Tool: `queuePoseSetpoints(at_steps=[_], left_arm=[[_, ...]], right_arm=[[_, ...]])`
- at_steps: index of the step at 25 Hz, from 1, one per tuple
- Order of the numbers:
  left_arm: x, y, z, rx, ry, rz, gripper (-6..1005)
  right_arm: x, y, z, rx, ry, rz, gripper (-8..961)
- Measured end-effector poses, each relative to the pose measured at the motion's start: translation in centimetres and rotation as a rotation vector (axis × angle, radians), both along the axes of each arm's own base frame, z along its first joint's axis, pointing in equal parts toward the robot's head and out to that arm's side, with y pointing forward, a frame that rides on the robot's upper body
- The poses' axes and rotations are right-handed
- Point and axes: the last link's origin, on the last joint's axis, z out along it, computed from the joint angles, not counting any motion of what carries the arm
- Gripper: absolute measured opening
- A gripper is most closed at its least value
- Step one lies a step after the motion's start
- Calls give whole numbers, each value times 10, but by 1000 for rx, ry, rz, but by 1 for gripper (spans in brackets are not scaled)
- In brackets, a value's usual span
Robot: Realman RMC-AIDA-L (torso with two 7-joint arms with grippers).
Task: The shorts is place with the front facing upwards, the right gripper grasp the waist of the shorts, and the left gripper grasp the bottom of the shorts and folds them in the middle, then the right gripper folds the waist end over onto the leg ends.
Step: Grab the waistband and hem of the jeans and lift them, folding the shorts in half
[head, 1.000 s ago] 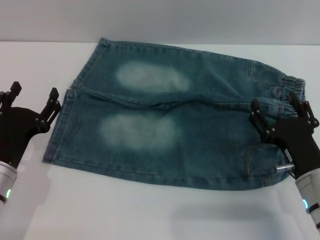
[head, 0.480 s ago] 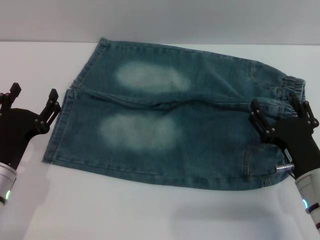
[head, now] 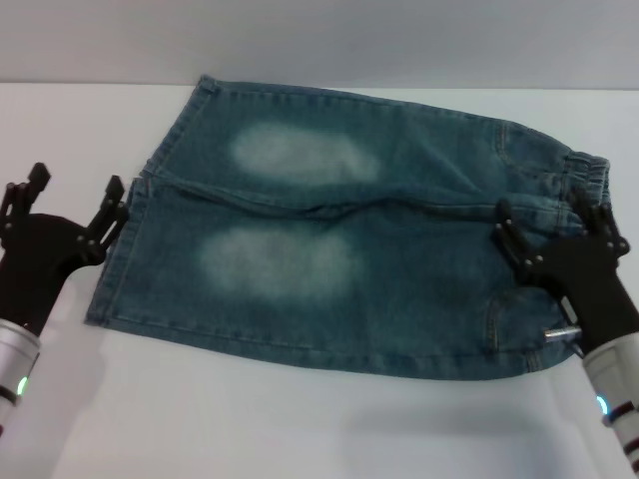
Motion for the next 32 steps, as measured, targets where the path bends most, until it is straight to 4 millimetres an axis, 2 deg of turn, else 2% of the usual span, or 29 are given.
queuePoseSetpoints(at_steps=[5, 9, 13, 18, 21, 24, 29, 32], left_arm=[[11, 10, -5, -61, -31, 8, 851], [27, 29, -3, -159, -53, 69, 848], [42, 36, 9, -227, -79, 136, 843], [61, 39, 32, -292, -73, 243, 844], [71, 40, 43, -324, -38, 309, 844], [77, 41, 48, -357, -3, 357, 843], [87, 46, 46, -423, 49, 388, 843], [96, 47, 47, -472, 79, 389, 844]], right_arm=[[-18, 23, -13, -113, 30, -80, 812], [-50, 41, -15, -199, -47, -108, 812], [-83, 51, 6, -277, 23, -102, 811], [-108, 52, 37, -515, 209, -79, 811], [-112, 50, 57, -656, 336, -90, 811], [-106, 50, 77, -742, 407, -162, 811], [-85, 50, 99, -773, 333, -349, 808], [-79, 43, 118, -792, 300, -403, 805]])
